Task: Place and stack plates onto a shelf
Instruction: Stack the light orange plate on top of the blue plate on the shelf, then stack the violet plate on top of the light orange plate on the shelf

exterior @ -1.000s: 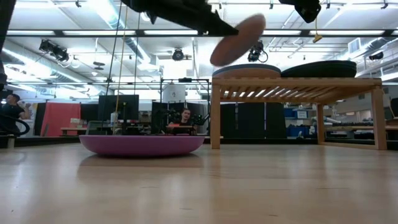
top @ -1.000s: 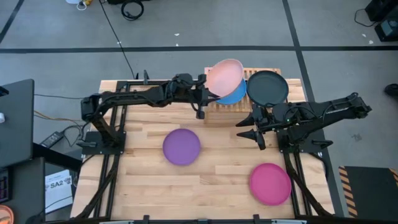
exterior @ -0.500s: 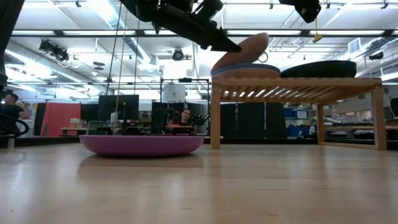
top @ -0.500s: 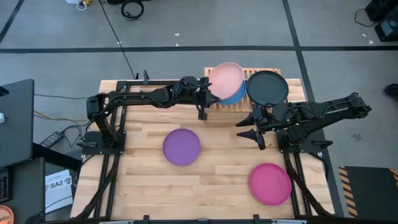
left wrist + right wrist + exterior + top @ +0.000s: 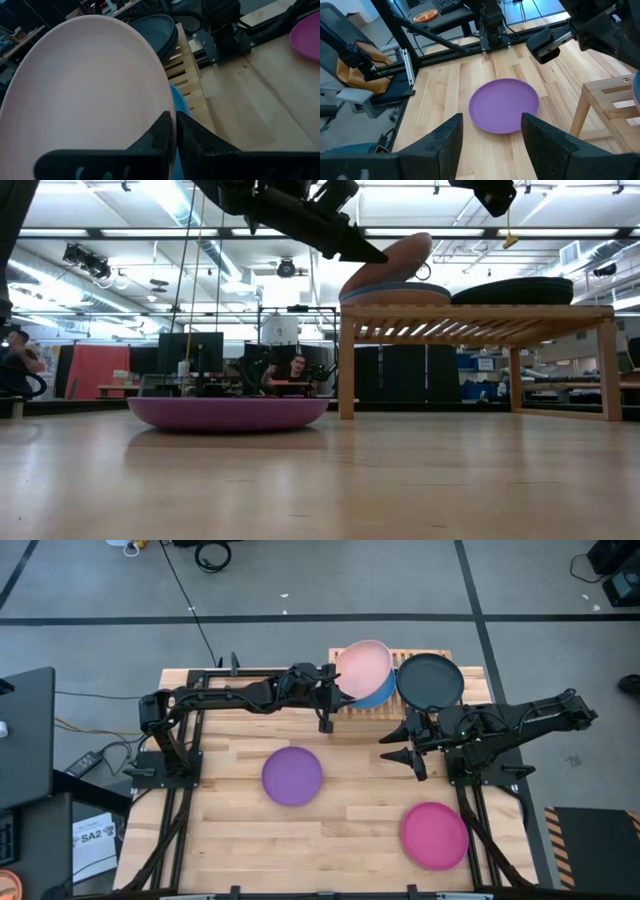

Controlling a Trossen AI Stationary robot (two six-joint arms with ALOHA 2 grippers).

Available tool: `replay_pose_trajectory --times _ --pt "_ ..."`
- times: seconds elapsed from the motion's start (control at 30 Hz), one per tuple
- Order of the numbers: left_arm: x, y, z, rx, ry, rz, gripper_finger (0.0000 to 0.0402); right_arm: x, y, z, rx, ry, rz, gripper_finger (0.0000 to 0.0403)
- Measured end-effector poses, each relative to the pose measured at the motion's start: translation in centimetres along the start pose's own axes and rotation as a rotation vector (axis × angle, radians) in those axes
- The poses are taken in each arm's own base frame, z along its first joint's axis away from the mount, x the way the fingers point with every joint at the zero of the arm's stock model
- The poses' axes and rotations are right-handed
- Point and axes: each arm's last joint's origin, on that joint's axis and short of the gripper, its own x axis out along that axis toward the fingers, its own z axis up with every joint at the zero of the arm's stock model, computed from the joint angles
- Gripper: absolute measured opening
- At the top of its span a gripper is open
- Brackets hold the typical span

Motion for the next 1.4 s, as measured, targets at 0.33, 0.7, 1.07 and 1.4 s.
replay_pose_trajectory --times 0.33,0.7,1.07,1.4 --pt "0.00 0.00 0.00 0.000 0.000 0.000 0.0028 0.00 0.00 0.00 0.000 0.000 0.000 0.0206" --pt "-0.02 0.01 0.04 0.000 -0.002 0.001 0.0094 0.00 0.00 0.00 0.000 0.000 0.000 0.0206" --pt "-0.07 0.04 0.08 0.000 -0.003 0.002 0.0168 0.00 -0.01 0.00 0.000 0.000 -0.001 0.0206" --pt "-0.06 -0.08 0.14 -0.043 -0.004 -0.001 0.0185 0.00 0.00 -0.04 0.000 0.004 0.001 0.0206"
